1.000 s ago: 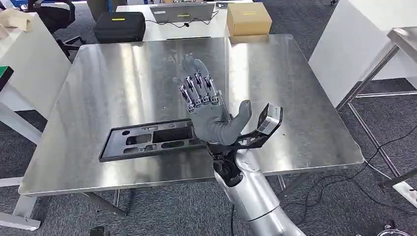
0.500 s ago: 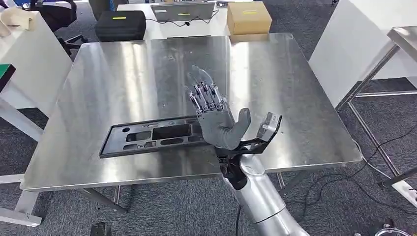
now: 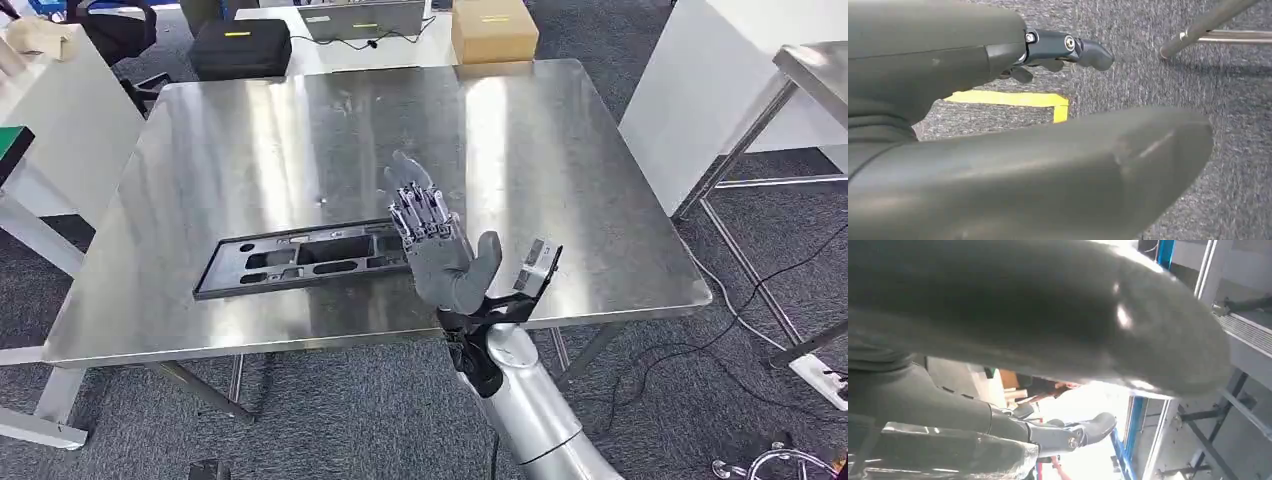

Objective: Take the parts from the cabinet and place them on the table.

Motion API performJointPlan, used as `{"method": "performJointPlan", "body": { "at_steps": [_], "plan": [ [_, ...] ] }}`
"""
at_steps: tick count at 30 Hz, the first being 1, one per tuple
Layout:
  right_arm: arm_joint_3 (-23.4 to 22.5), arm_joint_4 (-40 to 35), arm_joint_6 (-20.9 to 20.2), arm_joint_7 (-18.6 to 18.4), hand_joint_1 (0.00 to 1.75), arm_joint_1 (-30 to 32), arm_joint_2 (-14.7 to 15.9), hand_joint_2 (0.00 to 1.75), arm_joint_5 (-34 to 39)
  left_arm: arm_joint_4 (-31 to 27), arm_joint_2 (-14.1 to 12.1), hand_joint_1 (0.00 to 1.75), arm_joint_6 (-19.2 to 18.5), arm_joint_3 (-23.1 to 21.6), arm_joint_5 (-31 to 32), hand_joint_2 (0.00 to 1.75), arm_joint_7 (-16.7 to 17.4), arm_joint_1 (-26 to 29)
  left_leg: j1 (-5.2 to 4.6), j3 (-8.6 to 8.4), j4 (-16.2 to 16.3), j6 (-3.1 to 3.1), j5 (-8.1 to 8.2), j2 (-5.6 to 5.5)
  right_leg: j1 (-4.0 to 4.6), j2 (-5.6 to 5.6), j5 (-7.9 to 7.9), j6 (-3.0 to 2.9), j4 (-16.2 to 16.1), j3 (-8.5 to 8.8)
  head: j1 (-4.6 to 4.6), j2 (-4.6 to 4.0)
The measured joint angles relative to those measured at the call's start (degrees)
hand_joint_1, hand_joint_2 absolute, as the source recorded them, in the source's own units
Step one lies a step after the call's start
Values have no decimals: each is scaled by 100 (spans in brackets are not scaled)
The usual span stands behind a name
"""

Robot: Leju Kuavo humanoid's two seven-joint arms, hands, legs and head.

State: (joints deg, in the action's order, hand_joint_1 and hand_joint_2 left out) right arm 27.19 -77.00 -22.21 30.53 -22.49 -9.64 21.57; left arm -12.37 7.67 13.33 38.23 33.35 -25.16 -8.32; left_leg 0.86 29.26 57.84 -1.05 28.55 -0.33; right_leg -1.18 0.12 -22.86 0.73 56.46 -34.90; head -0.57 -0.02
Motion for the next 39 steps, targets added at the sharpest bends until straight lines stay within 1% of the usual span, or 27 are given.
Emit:
{"method": "performJointPlan", "body": {
  "at_steps": [3,4,5,6,8,9,10,11,13,14,15,16,18,19,20,22,23,24,25,27,29,30,31,34,35,37,39],
  "plan": [
    [15,-11,33,-24,0,11,5,0,0,0,-7,0,-11,-13,4,0,0,4,-73,68,-2,-88,-76,-5,-30,-13,97,111,-43,11,2,-2],
    [15,-33,46,-24,0,27,7,0,-2,0,-9,0,-13,-17,11,0,0,5,-75,73,-101,-155,-169,5,17,-8,140,173,-85,8,0,-2],
    [18,-39,57,-26,0,34,26,0,-4,0,-9,0,-17,-26,15,0,0,-3,-21,79,-179,-187,-276,51,9,-17,18,147,33,-110,2,-2],
    [20,-42,79,-46,0,29,35,0,-11,-2,-11,0,-24,-39,18,0,0,-6,-32,146,-208,-271,-344,47,25,-14,-250,67,303,-241,22,-2],
    [24,-42,142,-79,0,62,72,0,-24,-2,-13,0,-39,-42,18,0,9,-9,-49,286,-207,-287,-442,49,8,-15,-767,-21,1188,-550,40,-2],
    [24,-39,164,-81,0,85,92,0,-24,-2,-13,0,-55,-42,11,0,13,-8,-66,357,-202,-291,-490,48,7,-14,-910,-14,1559,-655,42,-2],
    [24,-39,168,-81,0,111,112,0,-26,-2,-13,0,-63,-44,11,0,13,-6,-76,437,-200,-287,-550,48,7,-15,-919,37,1791,-677,59,-2],
    [26,-39,179,-83,0,128,131,0,-28,-2,-13,0,-66,-44,9,0,13,-5,-85,509,-197,-279,-601,48,7,-15,-809,99,1705,-553,59,0],
    [26,-39,184,-85,0,134,147,0,-31,-2,-13,0,-66,-44,11,0,13,-5,-90,626,-178,-243,-685,45,8,-16,-498,190,914,8,64,-2],
    [26,-48,193,-85,0,133,149,0,-33,-2,-13,0,-65,-44,9,0,13,-6,-91,672,-152,-216,-720,40,9,-17,-442,176,346,399,68,-2],
    [28,-66,214,-85,0,130,147,0,-44,-2,-13,0,-66,-46,11,0,13,-5,-128,732,-113,-185,-740,38,37,-14,-585,113,-130,732,68,0],
    [29,-85,238,-85,0,147,146,0,-65,-2,-13,0,-66,-46,13,0,11,-4,-116,740,-115,-156,-789,47,88,-11,-554,71,-104,696,31,0],
    [33,-87,302,-87,0,154,162,0,-129,-2,-13,0,-57,-46,15,0,7,-1,-115,766,-101,-105,-858,40,68,-1,-506,40,-127,619,61,0],
    [33,-85,319,-87,0,172,166,0,-146,-2,-22,0,-44,-46,15,0,7,12,-117,798,-94,-87,-889,31,3,-9,-465,-20,-146,546,68,-2],
    [33,-83,328,-87,0,174,162,0,-153,-2,-26,0,-33,-46,13,0,0,14,-76,850,-14,-41,-758,16,-51,-20,-425,-43,-145,579,64,-2],
    [46,-81,352,-92,0,189,157,0,-173,-2,-24,0,-31,-48,11,0,-4,24,-31,991,530,59,-89,17,-38,-27,-325,-142,-143,495,22,0],
    [46,-74,354,-92,0,191,160,0,-179,-2,-24,0,-28,-48,11,0,-7,23,-12,1102,946,89,192,20,-31,-35,-280,-148,-133,441,31,0],
    [46,-68,359,-92,0,198,162,0,-184,-2,-26,0,-28,-48,11,0,-7,23,2,1209,1380,112,379,19,-26,-37,-232,-151,-121,373,26,0],
    [46,-57,361,-90,0,210,164,0,-188,-2,-26,0,-28,-48,11,0,-9,26,20,1231,1625,135,393,20,-26,-37,-193,-134,-102,302,24,0],
    [46,-46,370,-76,0,249,171,0,-234,-2,-26,0,-28,-48,24,0,-9,24,69,937,1376,162,87,24,-36,-35,-144,-94,-37,168,26,-2],
    [46,-46,402,-48,0,290,188,0,-282,-2,-29,0,-33,-52,44,0,-9,14,114,268,441,178,-185,25,-60,-31,-106,-36,50,60,24,-2],
    [46,-48,411,-22,0,306,197,0,-301,-2,-26,0,-46,-63,61,0,-9,1,88,75,141,185,63,-11,-42,-32,-70,19,55,12,18,-2],
    [46,-48,420,-4,0,317,201,0,-308,-2,-26,0,-54,-77,63,0,-9,4,36,110,134,93,-31,-44,-28,-32,-35,71,56,-2,33,0],
    [50,-50,475,37,0,385,228,0,-385,-2,-26,0,-57,-87,70,0,-9,10,-29,191,126,-32,-113,-35,-27,-27,94,223,16,-16,26,-2],
    [50,-50,534,46,0,415,263,0,-437,-2,-22,0,-66,-98,70,0,-11,4,29,210,23,-143,-221,1,-1,-29,68,259,47,-70,29,-2],
    [44,-31,652,61,0,466,319,0,-551,-7,-20,0,-68,-120,68,0,-22,-11,-35,359,7,-264,-361,10,-9,-19,-439,118,565,-341,53,-2],
    [26,20,779,74,0,551,372,0,-619,-7,-20,0,-65,-129,28,0,-39,-10,-73,543,9,-297,-488,13,-8,-20,-938,59,1517,-647,57,-2]
  ]
}}
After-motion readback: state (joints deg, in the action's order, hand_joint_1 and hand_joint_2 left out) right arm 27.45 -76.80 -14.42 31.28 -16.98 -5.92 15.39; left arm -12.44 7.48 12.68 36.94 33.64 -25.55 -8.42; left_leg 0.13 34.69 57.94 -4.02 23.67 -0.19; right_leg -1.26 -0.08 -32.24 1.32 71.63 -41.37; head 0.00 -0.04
